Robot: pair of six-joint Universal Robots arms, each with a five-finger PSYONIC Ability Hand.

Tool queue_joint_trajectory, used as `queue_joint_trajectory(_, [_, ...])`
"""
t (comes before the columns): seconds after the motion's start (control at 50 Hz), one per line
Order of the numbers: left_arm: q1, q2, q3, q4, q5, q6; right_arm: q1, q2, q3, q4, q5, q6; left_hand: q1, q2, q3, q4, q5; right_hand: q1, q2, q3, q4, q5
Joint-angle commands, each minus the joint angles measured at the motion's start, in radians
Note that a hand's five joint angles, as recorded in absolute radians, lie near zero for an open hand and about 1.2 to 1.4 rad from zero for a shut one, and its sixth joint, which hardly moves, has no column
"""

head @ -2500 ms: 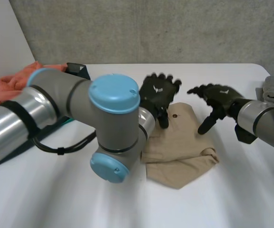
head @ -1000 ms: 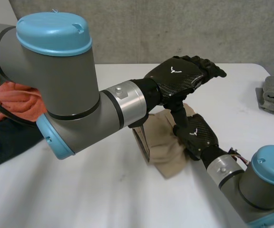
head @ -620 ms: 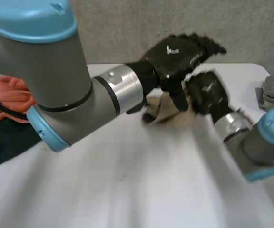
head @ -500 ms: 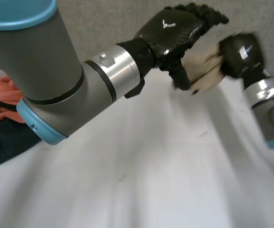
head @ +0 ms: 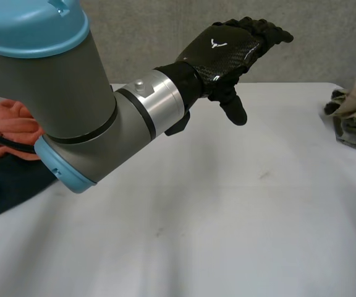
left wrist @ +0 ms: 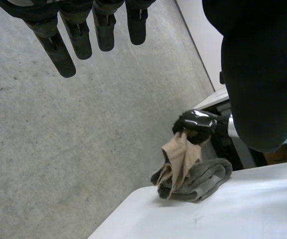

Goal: Fold the laundry.

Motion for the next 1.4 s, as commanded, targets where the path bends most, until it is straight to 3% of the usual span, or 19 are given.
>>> queue_joint_trajectory(0.02, [-0.002,-0.009,-0.008,-0.002,0.0,0.0,-0.035,0.121,-0.026,-0.052,-0.069,-0.015,0.026,0.003,0.025,-0.012,-0.033,0.351,0.24,0.251,0.197,0.342])
queue_joint_trajectory(0.14, [-0.003,-0.011,-0.024,-0.001,0.0,0.0,-0.036,0.123,-0.016,-0.041,-0.092,-0.053,0.026,0.003,0.025,-0.012,-0.033,0.326,0.215,0.226,0.172,0.317])
queue_joint_trajectory(0.2, [-0.005,-0.011,-0.025,-0.001,0.0,0.0,-0.029,0.108,-0.007,-0.006,-0.077,-0.062,0.026,0.003,0.025,-0.012,-0.033,-0.87,-0.982,-0.971,-1.025,-0.88])
queue_joint_trajectory(0.3, [-0.009,-0.003,-0.028,-0.002,0.0,0.0,-0.032,0.011,0.041,0.134,-0.012,-0.099,0.026,0.003,0.025,-0.012,-0.033,-0.87,-0.982,-0.971,-1.025,-0.88])
queue_joint_trajectory(0.48, [-0.025,0.012,-0.033,-0.006,0.0,-0.001,-0.085,-0.257,0.211,0.434,0.003,-0.212,0.026,0.003,0.025,-0.012,-0.033,-0.87,-0.982,-0.971,-1.025,-0.88])
queue_joint_trajectory(0.58, [-0.029,0.017,-0.05,-0.002,0.003,-0.004,-0.157,-0.426,0.303,0.634,0.029,-0.434,0.026,0.003,0.025,-0.012,-0.033,-0.87,-0.982,-0.971,-1.025,-0.88])
queue_joint_trajectory(0.64, [-0.029,0.025,-0.05,-0.001,0.003,-0.006,-0.191,-0.474,0.308,0.675,0.099,-0.554,0.023,0.0,0.022,-0.015,-0.036,-0.87,-0.982,-0.971,-1.025,-0.88])
queue_joint_trajectory(0.66, [-0.029,0.032,-0.05,0.002,0.003,-0.004,-0.199,-0.504,0.302,0.683,0.157,-0.614,0.023,0.0,0.022,-0.015,-0.036,-0.87,-0.982,-0.971,-1.025,-0.88])
queue_joint_trajectory(0.74, [-0.023,0.051,-0.036,0.01,-0.002,-0.001,-0.181,-0.572,0.305,0.628,0.265,-0.708,0.026,0.003,0.025,-0.012,-0.033,-0.87,-0.982,-0.971,-1.025,-0.88])
queue_joint_trajectory(0.8, [-0.011,0.08,-0.017,0.014,-0.029,-0.003,-0.103,-0.618,0.328,0.556,0.256,-0.685,0.029,0.006,0.028,-0.009,-0.03,-0.87,-0.982,-0.971,-1.025,-0.88])
queue_joint_trajectory(0.9, [0.108,0.135,-0.002,-0.002,-0.192,0.009,0.094,-0.774,0.485,0.406,0.194,-0.575,0.026,0.003,0.025,-0.012,-0.033,-0.87,-0.982,-0.971,-1.025,-0.88])
queue_joint_trajectory(0.96, [0.187,0.163,-0.016,-0.033,-0.244,0.032,0.192,-0.863,0.619,0.347,0.144,-0.553,0.026,0.003,0.025,-0.012,-0.033,-0.87,-0.982,-0.971,-1.025,-0.88])
queue_joint_trajectory(1.04, [0.326,0.196,-0.071,-0.075,-0.295,0.17,0.342,-0.906,0.765,0.304,0.127,-0.559,0.023,0.0,0.022,-0.015,-0.036,-0.87,-0.982,-0.971,-1.025,-0.88])
queue_joint_trajectory(1.06, [0.383,0.196,-0.111,-0.078,-0.304,0.266,0.378,-0.908,0.794,0.297,0.127,-0.559,0.02,-0.002,0.019,-0.018,-0.039,-0.87,-0.982,-0.971,-1.025,-0.88])
queue_joint_trajectory(1.16, [0.509,0.169,-0.206,-0.044,-0.31,0.518,0.52,-0.897,0.9,0.29,0.129,-0.565,0.011,-0.011,0.01,-0.027,-0.047,-0.87,-0.982,-0.971,-1.025,-0.88])
queue_joint_trajectory(1.22, [0.59,0.08,-0.229,0.048,-0.309,0.615,0.568,-0.882,0.951,0.296,0.133,-0.581,0.014,-0.008,0.013,-0.024,-0.044,-0.87,-0.982,-0.971,-1.025,-0.88])
queue_joint_trajectory(1.4, [0.707,-0.294,-0.123,0.319,-0.304,0.666,0.571,-0.827,1.023,0.303,0.15,-0.624,0.026,0.003,0.025,-0.012,-0.033,-0.87,-0.982,-0.971,-1.025,-0.88])
